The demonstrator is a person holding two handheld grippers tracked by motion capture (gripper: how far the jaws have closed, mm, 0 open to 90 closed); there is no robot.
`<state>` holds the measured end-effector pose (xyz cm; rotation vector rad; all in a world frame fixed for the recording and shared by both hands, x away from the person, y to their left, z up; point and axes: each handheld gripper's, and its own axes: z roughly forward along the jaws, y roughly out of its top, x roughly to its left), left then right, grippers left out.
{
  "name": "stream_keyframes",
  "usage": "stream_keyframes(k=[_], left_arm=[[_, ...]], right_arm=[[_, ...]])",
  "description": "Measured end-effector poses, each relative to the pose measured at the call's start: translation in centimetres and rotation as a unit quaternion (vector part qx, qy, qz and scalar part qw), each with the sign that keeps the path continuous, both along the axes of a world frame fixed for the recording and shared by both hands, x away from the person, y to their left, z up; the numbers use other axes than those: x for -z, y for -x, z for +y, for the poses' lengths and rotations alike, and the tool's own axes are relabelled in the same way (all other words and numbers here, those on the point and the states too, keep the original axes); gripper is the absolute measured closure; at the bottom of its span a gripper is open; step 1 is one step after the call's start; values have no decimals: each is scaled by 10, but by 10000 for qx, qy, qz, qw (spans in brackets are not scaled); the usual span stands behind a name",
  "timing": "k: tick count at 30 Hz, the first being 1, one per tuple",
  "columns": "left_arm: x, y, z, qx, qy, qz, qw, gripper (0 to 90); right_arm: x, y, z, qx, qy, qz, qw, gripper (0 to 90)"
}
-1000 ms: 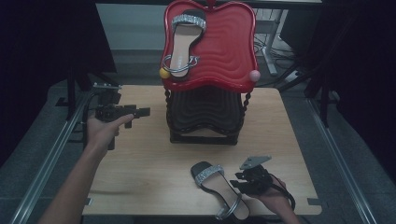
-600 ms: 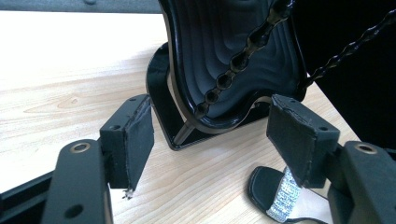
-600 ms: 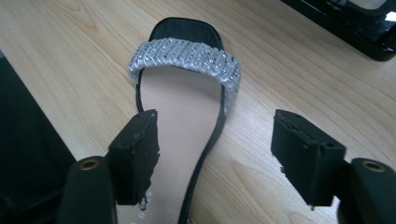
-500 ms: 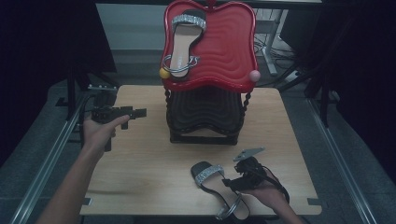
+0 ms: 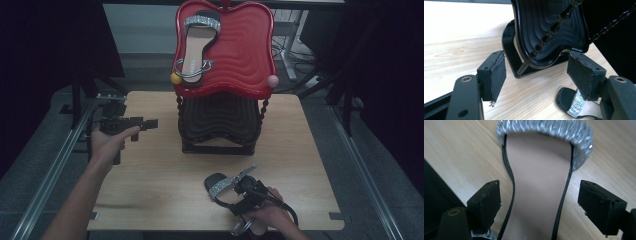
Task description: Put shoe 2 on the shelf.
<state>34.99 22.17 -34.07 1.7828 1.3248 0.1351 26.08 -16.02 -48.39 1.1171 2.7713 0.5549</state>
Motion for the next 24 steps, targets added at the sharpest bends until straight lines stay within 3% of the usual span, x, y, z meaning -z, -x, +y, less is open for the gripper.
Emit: stream_keyframes(k=[12, 17, 24], left_arm=[[5, 0, 1, -32, -3, 55, 10000, 313], [7, 0, 1, -37, -18, 79, 10000, 313], [7, 0, 2, -57, 4, 82, 10000, 314]], right_arm=[[24, 4, 4, -180, 550, 279, 9979, 187], [23, 3, 2, -166, 536, 210, 9982, 306], [19, 1, -6, -208, 524, 262, 9981, 400]])
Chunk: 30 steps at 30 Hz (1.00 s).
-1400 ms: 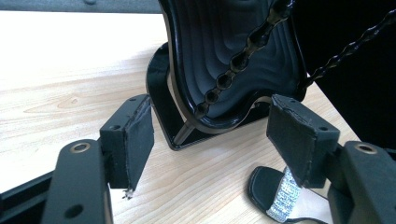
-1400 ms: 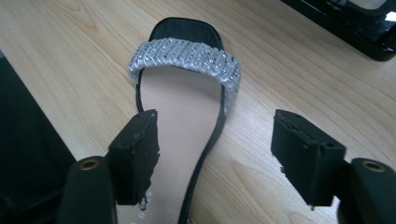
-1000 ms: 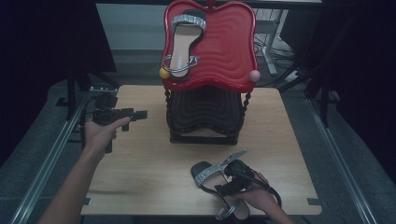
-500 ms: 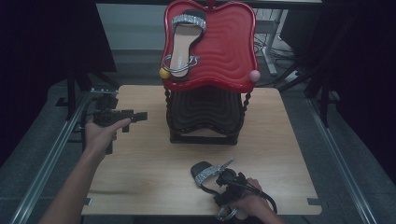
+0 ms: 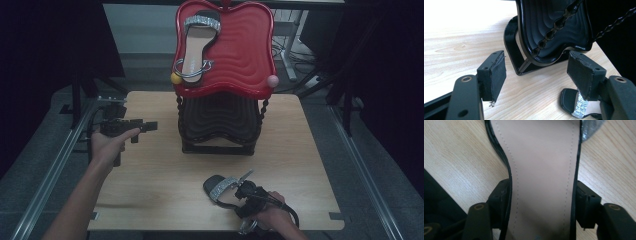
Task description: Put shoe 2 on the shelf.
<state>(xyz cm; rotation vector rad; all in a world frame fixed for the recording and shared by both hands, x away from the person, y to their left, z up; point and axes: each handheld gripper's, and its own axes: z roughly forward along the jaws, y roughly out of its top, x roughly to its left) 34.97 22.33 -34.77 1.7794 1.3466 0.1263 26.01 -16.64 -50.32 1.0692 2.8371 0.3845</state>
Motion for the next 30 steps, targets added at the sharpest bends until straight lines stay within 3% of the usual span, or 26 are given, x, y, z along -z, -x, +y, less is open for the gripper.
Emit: stream_keyframes(k=[6, 13, 17, 23, 30], left_arm=[[0, 0, 0, -2, 12, 12, 10000, 315], [0, 0, 2, -36, 15, 22, 10000, 315], [0, 0, 2, -31, 12, 21, 10000, 315], [0, 0, 2, -30, 19, 31, 10000, 316], [1, 0, 1, -34, 19, 30, 10000, 315]], right_arm=[[-2, -6, -12, -1, -283, 153, 9995, 421], [-14, -13, -24, 57, -1012, 302, 9944, 424], [-23, -17, -35, 170, -1503, 442, 9875, 424], [-29, -20, -59, 293, -1915, 496, 9798, 424], [-37, -21, -103, 621, -2474, 534, 9654, 425]])
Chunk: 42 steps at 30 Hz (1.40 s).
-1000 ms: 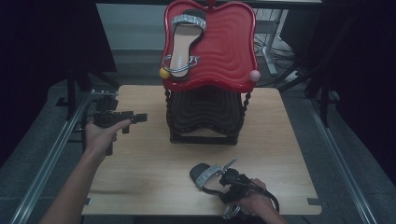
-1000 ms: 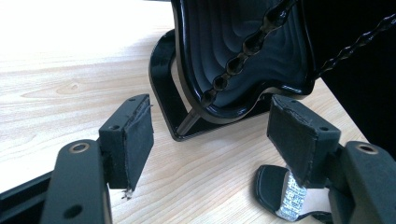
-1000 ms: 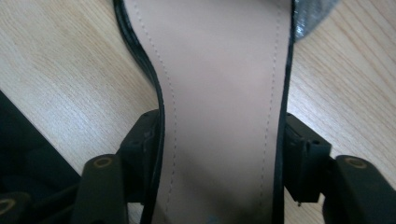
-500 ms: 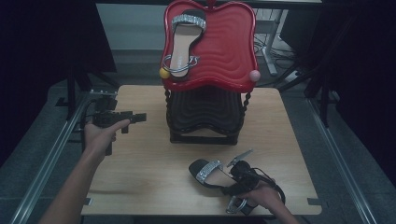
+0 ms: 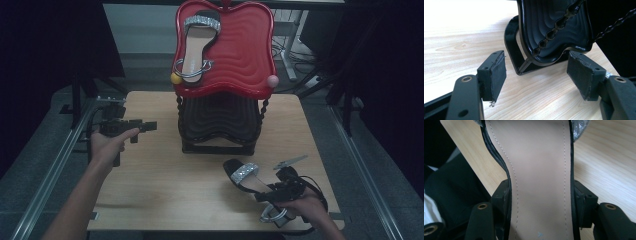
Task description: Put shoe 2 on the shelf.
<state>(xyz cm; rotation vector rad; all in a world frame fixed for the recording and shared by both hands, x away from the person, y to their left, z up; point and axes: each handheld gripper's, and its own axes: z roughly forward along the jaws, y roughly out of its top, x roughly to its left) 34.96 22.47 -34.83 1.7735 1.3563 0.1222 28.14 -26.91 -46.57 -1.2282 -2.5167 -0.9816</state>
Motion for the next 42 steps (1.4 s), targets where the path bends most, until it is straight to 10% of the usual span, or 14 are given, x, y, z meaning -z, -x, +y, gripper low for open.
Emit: stream_keyframes(k=[18, 42], left_arm=[[-1, 0, -1, -25, 2, -19, 10000, 317], [0, -1, -8, 42, -46, 3, 10000, 316]], right_arm=[[-24, -18, -107, 1211, -1034, -173, 9871, 425], [-79, -70, -145, 1783, -1541, -419, 9709, 425]])
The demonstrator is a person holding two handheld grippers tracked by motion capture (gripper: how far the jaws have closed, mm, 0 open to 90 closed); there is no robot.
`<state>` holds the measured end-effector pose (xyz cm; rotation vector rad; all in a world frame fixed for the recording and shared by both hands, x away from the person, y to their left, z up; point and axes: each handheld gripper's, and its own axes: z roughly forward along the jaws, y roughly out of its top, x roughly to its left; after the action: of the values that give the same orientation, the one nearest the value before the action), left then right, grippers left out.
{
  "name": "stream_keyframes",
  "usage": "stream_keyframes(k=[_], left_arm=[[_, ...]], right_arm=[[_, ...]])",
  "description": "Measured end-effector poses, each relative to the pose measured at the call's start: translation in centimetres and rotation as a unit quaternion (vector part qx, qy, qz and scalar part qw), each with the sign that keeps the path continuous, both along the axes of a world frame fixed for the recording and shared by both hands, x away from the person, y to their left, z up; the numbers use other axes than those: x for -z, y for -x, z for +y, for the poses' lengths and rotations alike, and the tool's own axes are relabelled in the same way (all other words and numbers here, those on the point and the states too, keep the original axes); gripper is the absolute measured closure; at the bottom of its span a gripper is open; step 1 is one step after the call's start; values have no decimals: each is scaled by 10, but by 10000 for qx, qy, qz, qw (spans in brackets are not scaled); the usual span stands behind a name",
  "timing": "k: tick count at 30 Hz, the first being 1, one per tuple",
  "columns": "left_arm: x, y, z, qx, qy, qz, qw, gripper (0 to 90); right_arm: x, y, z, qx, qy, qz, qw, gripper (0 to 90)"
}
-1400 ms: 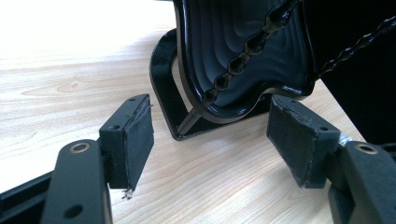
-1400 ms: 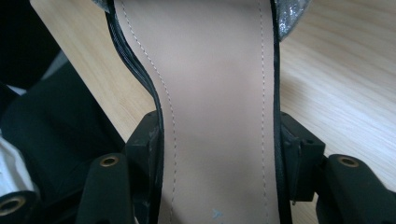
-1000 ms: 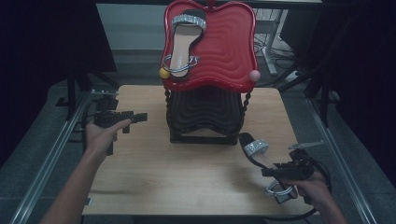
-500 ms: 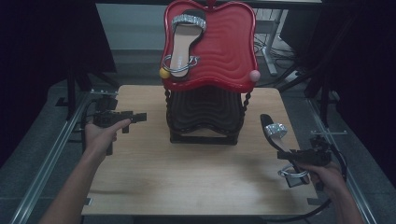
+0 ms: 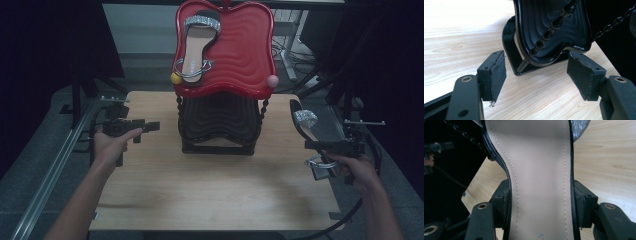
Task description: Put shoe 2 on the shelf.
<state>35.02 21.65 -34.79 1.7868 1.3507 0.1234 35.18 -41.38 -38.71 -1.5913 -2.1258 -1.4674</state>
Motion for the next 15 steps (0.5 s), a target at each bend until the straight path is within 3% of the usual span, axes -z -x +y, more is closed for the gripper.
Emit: stream_keyframes(k=[7, 15], left_arm=[[2, -1, -5, 69, -24, 21, 10000, 317], [1, -1, -2, 58, 12, 8, 10000, 318]], right_arm=[[-17, -18, -4, 91, -80, 9, 9999, 425], [-46, -40, -4, 173, -203, -132, 9996, 426]])
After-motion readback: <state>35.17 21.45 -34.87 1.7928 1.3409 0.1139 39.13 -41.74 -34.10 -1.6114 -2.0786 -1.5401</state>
